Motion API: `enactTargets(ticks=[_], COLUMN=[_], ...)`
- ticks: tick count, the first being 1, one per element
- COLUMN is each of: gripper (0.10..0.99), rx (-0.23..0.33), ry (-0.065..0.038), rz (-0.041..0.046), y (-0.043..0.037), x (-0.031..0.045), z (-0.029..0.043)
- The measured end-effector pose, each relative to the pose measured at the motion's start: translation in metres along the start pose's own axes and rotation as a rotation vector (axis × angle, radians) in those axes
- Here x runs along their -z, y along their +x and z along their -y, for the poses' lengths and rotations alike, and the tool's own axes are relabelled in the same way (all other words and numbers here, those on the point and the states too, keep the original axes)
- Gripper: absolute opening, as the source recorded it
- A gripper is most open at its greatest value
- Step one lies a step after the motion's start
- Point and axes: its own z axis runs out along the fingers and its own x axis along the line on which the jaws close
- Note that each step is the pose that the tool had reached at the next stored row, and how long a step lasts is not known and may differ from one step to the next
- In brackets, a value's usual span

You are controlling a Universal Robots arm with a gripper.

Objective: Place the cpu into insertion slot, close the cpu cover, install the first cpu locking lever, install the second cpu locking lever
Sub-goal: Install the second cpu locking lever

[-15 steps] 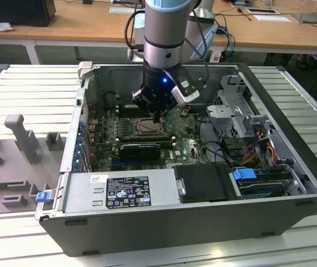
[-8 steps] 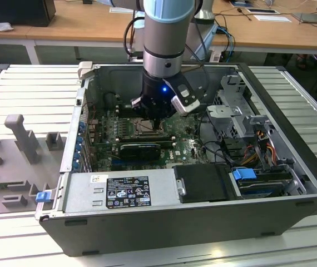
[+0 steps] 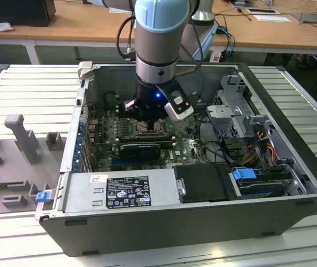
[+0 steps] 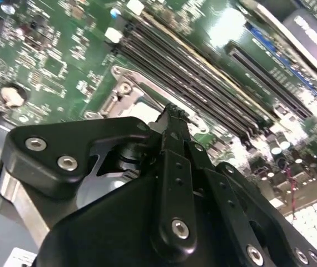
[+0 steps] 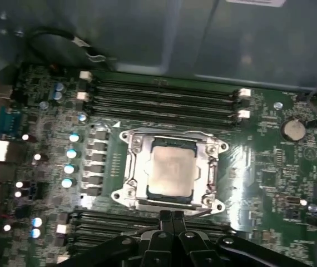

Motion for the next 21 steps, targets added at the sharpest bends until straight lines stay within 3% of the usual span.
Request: enactTargets(ticks=[5, 11, 14, 16, 18, 19, 21], gripper=[0.106, 0.106, 0.106, 0.106, 0.106, 0.106, 0.106], rx=[0.002, 0.013, 0.027, 0.032, 0.033, 0.033, 0.033], ry=[-0.009, -0.013, -0.02, -0.036, -0.066, -0.093, -0.113], rz=[0.0007, -0.001, -0.0027, -0.0016, 0.0018, 0.0049, 0.0076], y=[0.0178, 0.0209, 0.0244, 0.0273, 0.0308, 0.0323, 0.0354], x=[-0.0042, -0.0181, -0.0228, -0.024, -0.0244, -0.0241, -0.0247], z=[0.001, 0.0031, 0.0037, 0.0049, 0.0098, 0.0148, 0.0209])
